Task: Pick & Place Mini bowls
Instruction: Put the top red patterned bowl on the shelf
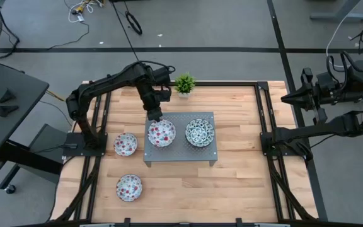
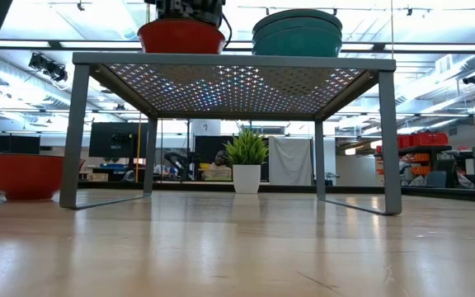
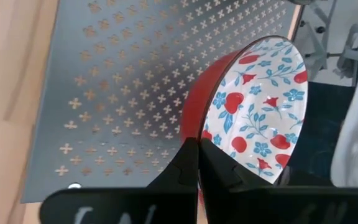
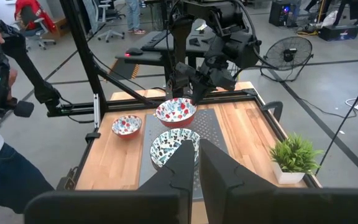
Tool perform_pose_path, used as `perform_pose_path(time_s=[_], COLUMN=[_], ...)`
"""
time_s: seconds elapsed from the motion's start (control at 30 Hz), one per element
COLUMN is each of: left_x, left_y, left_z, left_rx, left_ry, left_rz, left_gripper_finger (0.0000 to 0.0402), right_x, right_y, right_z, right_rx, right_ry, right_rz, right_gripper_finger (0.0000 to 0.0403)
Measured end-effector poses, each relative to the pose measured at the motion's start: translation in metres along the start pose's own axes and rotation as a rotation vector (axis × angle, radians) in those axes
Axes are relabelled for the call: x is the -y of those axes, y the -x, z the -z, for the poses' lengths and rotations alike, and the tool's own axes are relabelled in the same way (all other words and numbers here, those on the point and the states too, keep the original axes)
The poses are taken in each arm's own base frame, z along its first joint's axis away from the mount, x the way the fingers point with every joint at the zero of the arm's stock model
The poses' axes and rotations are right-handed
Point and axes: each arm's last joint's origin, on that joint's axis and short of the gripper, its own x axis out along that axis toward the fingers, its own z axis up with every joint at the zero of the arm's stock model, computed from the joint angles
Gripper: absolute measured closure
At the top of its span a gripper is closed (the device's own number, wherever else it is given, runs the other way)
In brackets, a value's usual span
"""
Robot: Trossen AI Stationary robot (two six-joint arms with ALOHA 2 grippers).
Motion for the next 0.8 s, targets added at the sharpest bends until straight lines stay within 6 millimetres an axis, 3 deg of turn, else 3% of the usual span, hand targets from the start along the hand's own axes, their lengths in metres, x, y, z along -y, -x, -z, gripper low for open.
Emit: perform_pose_path(time_s=[0.8], left_x=[-0.0065], left_y=[-0.0061], left_z=[-0.0051], left_rx=[-0.011], left_ry=[-0.031], left_rz=[0.004], left_gripper_finger=[0.04], right_x=[0.0], right_y=[0.0], right_z=[0.0], right_rx=[0.0], right_ry=[0.0], right_rz=[0.0], right_gripper_finger=[0.0373])
